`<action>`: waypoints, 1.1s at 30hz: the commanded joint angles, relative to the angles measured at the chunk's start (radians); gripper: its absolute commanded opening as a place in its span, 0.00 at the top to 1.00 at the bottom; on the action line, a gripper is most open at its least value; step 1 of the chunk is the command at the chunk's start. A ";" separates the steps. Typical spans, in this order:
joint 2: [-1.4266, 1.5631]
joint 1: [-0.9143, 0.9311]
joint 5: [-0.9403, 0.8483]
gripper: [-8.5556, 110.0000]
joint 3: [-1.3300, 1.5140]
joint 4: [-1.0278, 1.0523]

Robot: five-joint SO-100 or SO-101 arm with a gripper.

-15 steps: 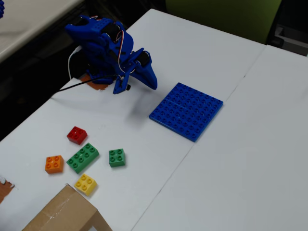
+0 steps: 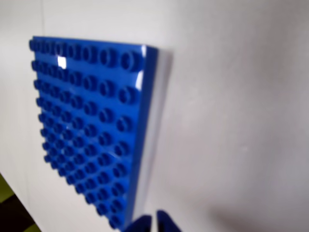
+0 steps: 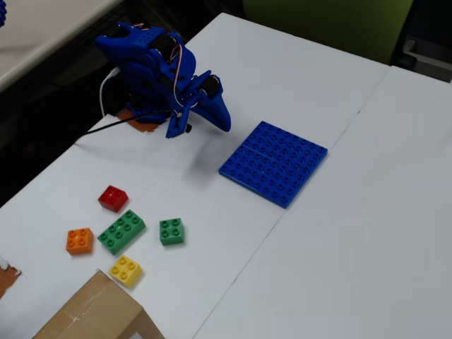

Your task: Pick up the 2x2 green block and go up the 8x8 blue block.

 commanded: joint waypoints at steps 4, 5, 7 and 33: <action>0.005 -0.003 0.005 0.93 -0.005 -0.017; 0.005 -0.003 0.005 0.93 -0.005 -0.017; 0.005 -0.003 0.005 0.93 -0.005 -0.017; 0.005 -0.026 -0.551 0.89 0.054 -0.041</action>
